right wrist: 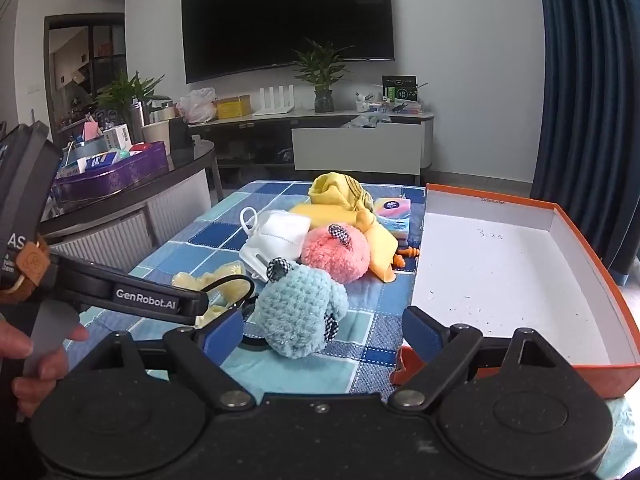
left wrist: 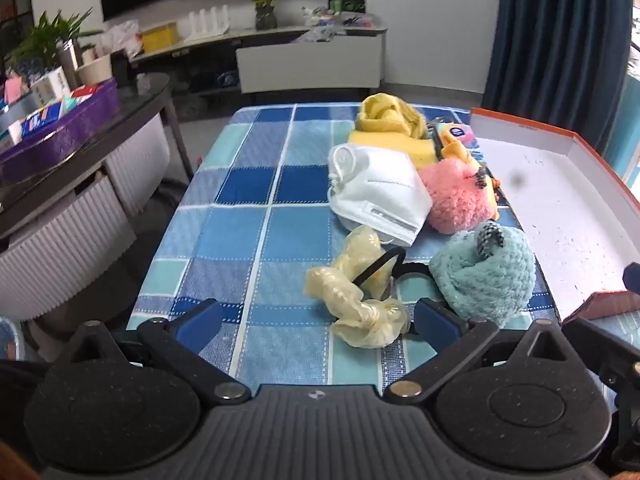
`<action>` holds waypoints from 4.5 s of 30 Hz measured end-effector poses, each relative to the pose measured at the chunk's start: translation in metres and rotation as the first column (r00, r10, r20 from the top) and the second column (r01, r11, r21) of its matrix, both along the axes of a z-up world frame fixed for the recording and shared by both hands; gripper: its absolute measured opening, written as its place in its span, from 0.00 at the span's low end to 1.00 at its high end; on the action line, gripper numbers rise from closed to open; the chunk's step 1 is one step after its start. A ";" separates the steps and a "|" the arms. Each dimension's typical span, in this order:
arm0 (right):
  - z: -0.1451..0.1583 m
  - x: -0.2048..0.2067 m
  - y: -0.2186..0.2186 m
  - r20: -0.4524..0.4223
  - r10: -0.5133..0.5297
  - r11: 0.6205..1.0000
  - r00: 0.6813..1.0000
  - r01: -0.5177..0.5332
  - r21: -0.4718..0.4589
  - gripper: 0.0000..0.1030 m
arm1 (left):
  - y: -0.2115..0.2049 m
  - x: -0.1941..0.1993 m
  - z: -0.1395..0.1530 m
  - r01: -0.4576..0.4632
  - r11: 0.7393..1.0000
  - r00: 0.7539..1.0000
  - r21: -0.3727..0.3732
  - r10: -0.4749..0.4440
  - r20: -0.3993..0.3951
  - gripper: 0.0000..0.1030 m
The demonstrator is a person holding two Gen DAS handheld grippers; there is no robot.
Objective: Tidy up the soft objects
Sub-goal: 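Reach both tools toward the light-blue knitted pouch and pale yellow scrunchie, then grasp the knitted pouch with the right tool while the left tool grasps the scrunchie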
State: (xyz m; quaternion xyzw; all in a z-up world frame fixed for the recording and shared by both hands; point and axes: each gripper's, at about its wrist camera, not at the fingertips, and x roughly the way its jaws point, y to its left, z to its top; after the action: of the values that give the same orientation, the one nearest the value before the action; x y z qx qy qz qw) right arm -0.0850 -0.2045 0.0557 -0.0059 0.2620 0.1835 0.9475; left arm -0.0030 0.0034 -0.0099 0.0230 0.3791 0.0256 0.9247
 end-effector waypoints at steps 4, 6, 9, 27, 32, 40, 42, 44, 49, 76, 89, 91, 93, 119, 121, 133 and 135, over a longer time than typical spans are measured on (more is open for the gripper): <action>-0.002 -0.001 0.004 0.000 0.008 1.000 1.000 -0.008 -0.009 0.99 | -0.005 0.004 -0.006 0.019 0.999 1.000 0.035 -0.018 -0.025 1.00; -0.003 -0.001 0.004 0.000 0.005 1.000 1.000 -0.005 -0.007 0.99 | -0.006 0.006 -0.008 0.012 0.999 0.999 0.038 -0.011 -0.039 1.00; -0.002 -0.002 0.002 -0.003 0.001 1.000 1.000 -0.001 -0.004 0.99 | 0.001 0.005 -0.009 0.010 1.000 0.997 0.009 -0.010 -0.071 1.00; -0.008 0.004 0.014 -0.020 0.009 1.000 1.000 -0.010 -0.015 0.99 | 0.006 0.008 -0.018 0.017 0.998 0.994 -0.053 -0.023 -0.107 1.00; -0.009 0.006 0.015 -0.030 0.008 1.000 1.000 -0.009 -0.015 0.99 | 0.007 0.010 -0.020 0.023 0.998 0.993 -0.058 -0.029 -0.112 1.00; -0.011 0.009 0.020 -0.038 0.013 1.000 0.999 -0.013 -0.022 0.99 | 0.011 0.010 -0.022 0.021 0.997 0.994 -0.073 -0.029 -0.107 1.00; -0.012 0.010 0.020 -0.042 0.012 1.000 0.999 -0.013 -0.019 0.99 | 0.011 0.011 -0.022 0.020 0.997 0.994 -0.079 -0.029 -0.105 1.00; -0.013 0.011 0.021 -0.045 0.014 1.000 0.999 -0.015 -0.019 0.99 | 0.012 0.010 -0.023 0.021 0.996 0.994 -0.083 -0.029 -0.104 1.00; -0.013 0.011 0.022 -0.047 0.014 1.000 0.999 -0.015 -0.020 0.99 | 0.013 0.012 -0.023 0.023 0.996 0.994 -0.089 -0.032 -0.102 1.00; -0.014 0.012 0.022 -0.049 0.015 1.000 0.999 -0.016 -0.025 0.99 | 0.012 0.014 -0.026 0.032 0.994 0.994 -0.103 -0.042 -0.098 1.00; -0.012 0.020 0.026 -0.042 0.013 0.999 0.999 -0.014 -0.029 0.99 | 0.016 0.017 -0.029 0.033 0.994 0.994 -0.107 -0.044 -0.103 1.00; -0.012 0.023 0.027 -0.045 0.012 1.000 0.999 -0.013 -0.026 0.99 | 0.017 0.018 -0.030 0.034 0.993 0.994 -0.110 -0.046 -0.104 1.00; -0.013 0.026 0.028 -0.051 0.009 1.000 0.999 -0.011 -0.021 0.99 | 0.017 0.019 -0.031 0.037 0.993 0.993 -0.108 -0.048 -0.103 1.00; -0.024 0.069 0.011 -0.131 0.039 0.991 0.991 -0.022 0.131 0.64 | 0.014 0.033 -0.034 0.100 0.991 0.992 -0.095 -0.106 -0.069 1.00; -0.020 0.068 0.004 -0.123 0.027 0.990 0.992 -0.010 0.140 0.64 | 0.008 0.036 -0.031 0.123 0.990 0.991 -0.072 -0.127 -0.050 1.00; -0.003 0.065 -0.021 -0.084 -0.035 0.987 0.996 0.047 0.155 0.64 | -0.006 0.042 -0.037 0.237 0.970 0.969 -0.044 -0.240 -0.058 0.24; 0.001 0.065 -0.022 -0.074 -0.033 0.987 0.997 0.044 0.156 0.64 | -0.005 0.042 -0.034 0.236 0.970 0.969 -0.065 -0.240 -0.060 0.22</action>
State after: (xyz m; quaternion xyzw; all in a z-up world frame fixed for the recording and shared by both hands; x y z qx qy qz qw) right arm -0.0195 -0.2268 0.0564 0.0804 0.2804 0.1854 0.9384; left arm 0.0386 -0.0012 -0.0441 0.0428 0.4052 -0.0974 0.9080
